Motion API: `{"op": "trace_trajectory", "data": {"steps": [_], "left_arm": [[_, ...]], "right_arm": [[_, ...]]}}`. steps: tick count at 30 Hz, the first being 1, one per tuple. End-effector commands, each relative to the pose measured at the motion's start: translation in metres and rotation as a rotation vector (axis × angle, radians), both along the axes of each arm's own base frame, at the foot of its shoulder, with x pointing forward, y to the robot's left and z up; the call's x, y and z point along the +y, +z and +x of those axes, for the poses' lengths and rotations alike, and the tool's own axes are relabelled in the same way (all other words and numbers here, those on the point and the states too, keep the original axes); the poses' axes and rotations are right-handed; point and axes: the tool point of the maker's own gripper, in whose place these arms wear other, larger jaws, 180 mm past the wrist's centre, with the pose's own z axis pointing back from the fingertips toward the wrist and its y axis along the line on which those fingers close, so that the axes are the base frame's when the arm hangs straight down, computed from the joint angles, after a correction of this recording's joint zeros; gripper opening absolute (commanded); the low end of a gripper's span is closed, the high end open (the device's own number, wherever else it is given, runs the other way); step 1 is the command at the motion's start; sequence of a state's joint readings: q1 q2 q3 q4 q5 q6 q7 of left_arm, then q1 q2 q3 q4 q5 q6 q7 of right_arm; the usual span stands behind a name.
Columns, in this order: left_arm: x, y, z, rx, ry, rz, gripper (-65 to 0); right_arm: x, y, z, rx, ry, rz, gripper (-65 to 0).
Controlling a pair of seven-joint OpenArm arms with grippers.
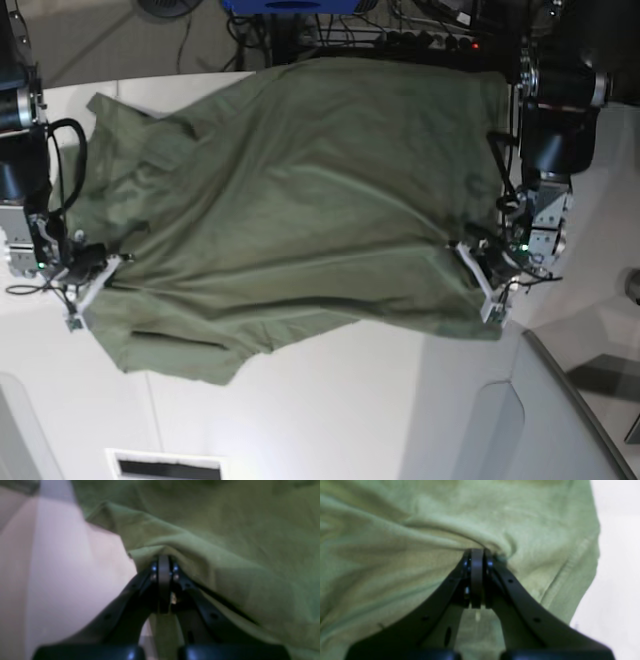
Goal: Layout the t-shirt on the table in an organized manner, then fold the t-shirt properly
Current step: 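Grasp shirt edges with both grippers and stretch them apart to flatten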
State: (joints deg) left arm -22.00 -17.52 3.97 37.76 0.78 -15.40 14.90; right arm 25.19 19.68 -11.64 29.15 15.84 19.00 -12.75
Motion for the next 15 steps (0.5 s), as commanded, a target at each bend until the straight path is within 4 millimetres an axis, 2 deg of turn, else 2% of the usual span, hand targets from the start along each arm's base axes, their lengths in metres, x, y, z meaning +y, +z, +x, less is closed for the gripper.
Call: {"op": "trace_trajectory", "data": {"steps": [1,4,8,10,13,15], "left_arm": [[0.006,0.001,0.004,0.001,0.005,0.005,-65.0],[0.015,0.006,0.020,-0.043,0.060,0.004,-65.0],[0.013,0.014,0.040,-0.103,0.098,-0.012,-65.0],[-0.002,0.019,0.053,-0.124,0.093,-0.042,-65.0],[-0.011,0.032,0.070,-0.169,0.089,-0.063,-65.0],[-0.028,0.042,0.085,-0.190,0.078,-0.089,-65.0]], "right_arm": [[-0.014,0.001,-0.001,0.007,-0.011,-0.046,-62.7],[-0.015,0.006,0.009,-0.059,-0.017,-0.036,-62.7],[-0.020,0.022,0.030,-0.167,-0.035,-0.023,-62.7],[-0.020,0.032,0.041,-0.235,-0.040,-0.015,-62.7],[-0.024,0.048,0.058,-0.308,-0.057,-0.006,-62.6],[-0.027,0.057,0.068,-0.335,-0.070,-0.004,-62.6]]}}
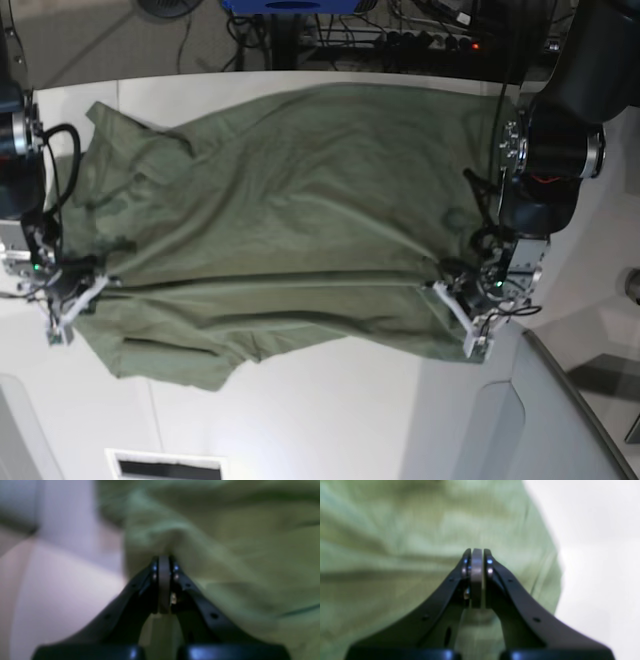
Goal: Layout the t-shirt on the table in an organized manner, then fold the t-shirt properly
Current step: 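Grasp shirt edges with both grippers and stretch them apart to flatten, then drag the held shirt edge with both grippers away from the hem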
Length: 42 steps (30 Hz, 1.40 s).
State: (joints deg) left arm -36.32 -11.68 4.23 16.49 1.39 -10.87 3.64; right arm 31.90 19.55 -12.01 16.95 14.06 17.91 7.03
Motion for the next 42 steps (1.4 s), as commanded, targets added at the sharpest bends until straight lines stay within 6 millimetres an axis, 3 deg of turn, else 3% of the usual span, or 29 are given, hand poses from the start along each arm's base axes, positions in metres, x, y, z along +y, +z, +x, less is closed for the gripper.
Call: {"op": "trace_trajectory", "data": {"steps": [1,5,8,11,16,18,23,29,35,42], "left_arm": [[0.002,0.034,0.031,-0.100,0.006,-0.008,-65.0],[-0.002,0.056,0.049,-0.149,0.007,-0.017,-65.0],[-0.002,0.062,0.045,-0.122,0.005,-0.007,-65.0],[0.006,0.067,0.020,-0.127,0.006,-0.013,-65.0],[-0.016,0.067,-0.047,-0.075,-0.084,0.019,-65.0],[-0.025,0.063,-0.073,-0.050,-0.113,0.031,-65.0],[-0.020,0.052,-0.129,0.007,-0.086,0.025,-65.0],[-0.008,0.004,-0.182,0.160,-0.058,0.024,-65.0],[0.002,-0.017,-0.192,0.184,-0.033,0.016,-65.0],[0.019,-0.037,-0.172,0.216,0.019,0.011,-65.0]], "right_arm": [[-0.009,0.031,0.026,-0.095,-0.010,-0.008,-62.6],[-0.024,0.061,0.043,-0.155,-0.001,-0.045,-63.2],[-0.034,0.071,0.036,-0.066,0.024,-0.100,-63.3],[-0.018,0.075,0.011,0.082,0.092,-0.168,-63.3],[-0.004,0.095,-0.035,0.137,0.104,-0.204,-63.3],[0.002,0.086,-0.053,0.195,0.096,-0.191,-63.3],[-0.005,0.056,-0.097,0.323,0.035,-0.147,-63.3],[0.003,0.022,-0.125,0.416,0.026,-0.099,-63.3],[0.001,-0.016,-0.144,0.489,-0.004,-0.047,-63.3],[-0.010,-0.046,-0.150,0.508,-0.060,0.003,-63.3]]}}
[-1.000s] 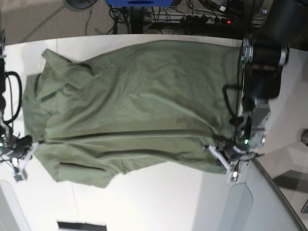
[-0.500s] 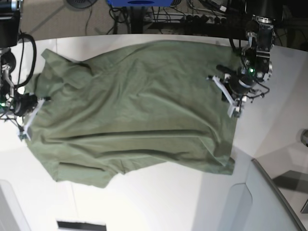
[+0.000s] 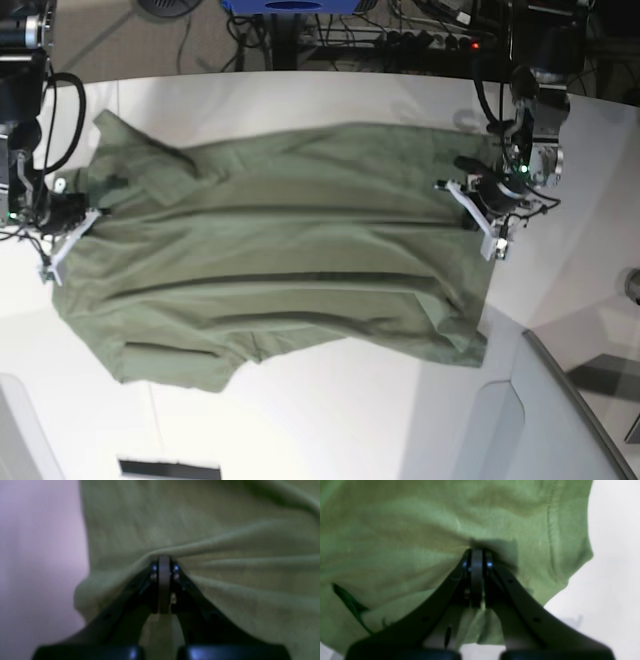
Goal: Layout the t-shirt on the table in an organized manner, then fold the t-shirt properly
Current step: 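Drag the held shirt edge with both grippers away from the hem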
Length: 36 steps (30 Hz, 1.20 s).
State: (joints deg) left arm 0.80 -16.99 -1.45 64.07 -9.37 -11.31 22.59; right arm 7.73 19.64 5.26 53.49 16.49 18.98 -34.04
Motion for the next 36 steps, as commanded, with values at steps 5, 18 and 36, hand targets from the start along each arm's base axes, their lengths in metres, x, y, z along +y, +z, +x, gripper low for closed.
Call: {"op": "trace_trajectory", "data": {"steps": [5,18,36], "left_arm": [[0.013,-0.001,0.015,0.052,0.024,0.037,-65.0],[-0.015,0.007,0.081,-0.005,-0.008,-0.001,-65.0],[0.026,0.079,0.031,-0.149,0.071,0.054,-65.0]], "right_arm": [[-0.012,-0.006,0.002,0.024,-0.018,-0.032,-63.2],[-0.012,0.008,0.066,-0.022,0.053,-0.107,-63.3],[0.012,0.096,-0.004,-0.191,-0.098,-0.087,-9.6]]}}
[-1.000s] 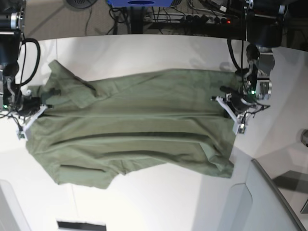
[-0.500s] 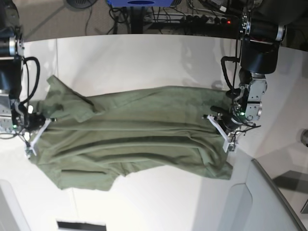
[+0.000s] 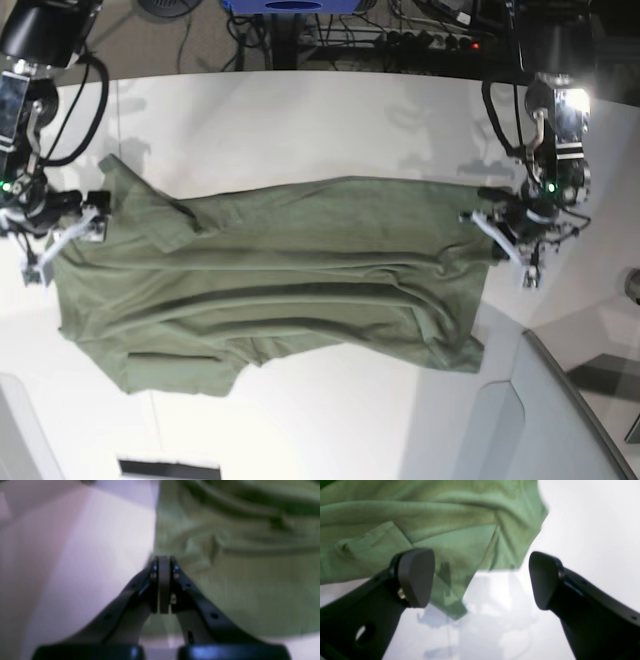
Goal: Layout the t-shirt on the table in an organized manner, then fold the t-shirt properly
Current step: 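Drag the held shirt edge with both grippers away from the hem, then release the shirt with the right gripper and regrasp the shoulder edge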
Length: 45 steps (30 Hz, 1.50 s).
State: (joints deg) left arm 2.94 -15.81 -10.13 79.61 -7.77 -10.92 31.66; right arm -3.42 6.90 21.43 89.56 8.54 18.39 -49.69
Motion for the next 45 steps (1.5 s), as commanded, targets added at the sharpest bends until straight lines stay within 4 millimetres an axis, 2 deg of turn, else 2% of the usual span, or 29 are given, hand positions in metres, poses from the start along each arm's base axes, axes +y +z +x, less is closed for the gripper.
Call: {"op": "trace_trajectory", "data": {"steps": [1,5,8,12,17,23,28,29,31,35,36,40,45], "left_arm": [[0.004,0.009,0.003,-0.030,-0.004,0.008,-65.0],[0.003,-0.006,-0.019,0.016,-0.003,0.003,-65.0],[0.003,-0.012,-0.028,0.036,-0.003,0.001,-65.0],[0.003,-0.012,-0.028,0.037,-0.003,0.001,-65.0],[0.003,-0.012,-0.028,0.037,-0.003,0.001,-65.0],[0.003,-0.013,-0.028,0.039,-0.002,0.001,-65.0],[0.004,-0.013,-0.028,0.039,-0.002,0.002,-65.0],[0.007,-0.012,-0.028,0.040,-0.002,0.008,-65.0],[0.008,-0.012,-0.028,0.040,-0.003,0.011,-65.0],[0.008,-0.012,-0.028,0.040,-0.003,0.013,-65.0],[0.008,-0.012,-0.028,0.040,-0.003,0.013,-65.0],[0.008,-0.012,-0.028,0.040,-0.003,0.013,-65.0],[0.009,-0.012,-0.027,0.041,0.000,0.012,-65.0]], "right_arm": [[-0.005,0.009,0.006,-0.039,-0.020,-0.002,-11.4],[0.010,-0.002,-0.004,-0.022,-0.040,0.046,-17.1],[0.022,-0.006,-0.004,-0.019,-0.021,0.072,-17.9],[0.034,-0.019,-0.007,0.014,0.025,0.107,-18.2],[0.036,-0.030,-0.007,0.000,0.020,0.128,-18.2],[0.040,-0.054,-0.017,0.061,0.009,0.162,-18.3],[0.040,-0.060,-0.022,0.048,0.002,0.169,-18.8],[0.040,-0.060,-0.024,0.050,0.002,0.167,-20.9],[0.040,-0.059,-0.024,0.047,0.006,0.165,-30.3],[0.040,-0.061,-0.028,0.055,0.006,0.165,-61.5],[0.040,-0.059,-0.030,0.054,0.008,0.159,-65.0],[0.035,-0.035,-0.034,0.013,0.028,0.107,-64.2],[0.030,-0.013,-0.053,0.047,0.047,0.045,-64.2]]}}
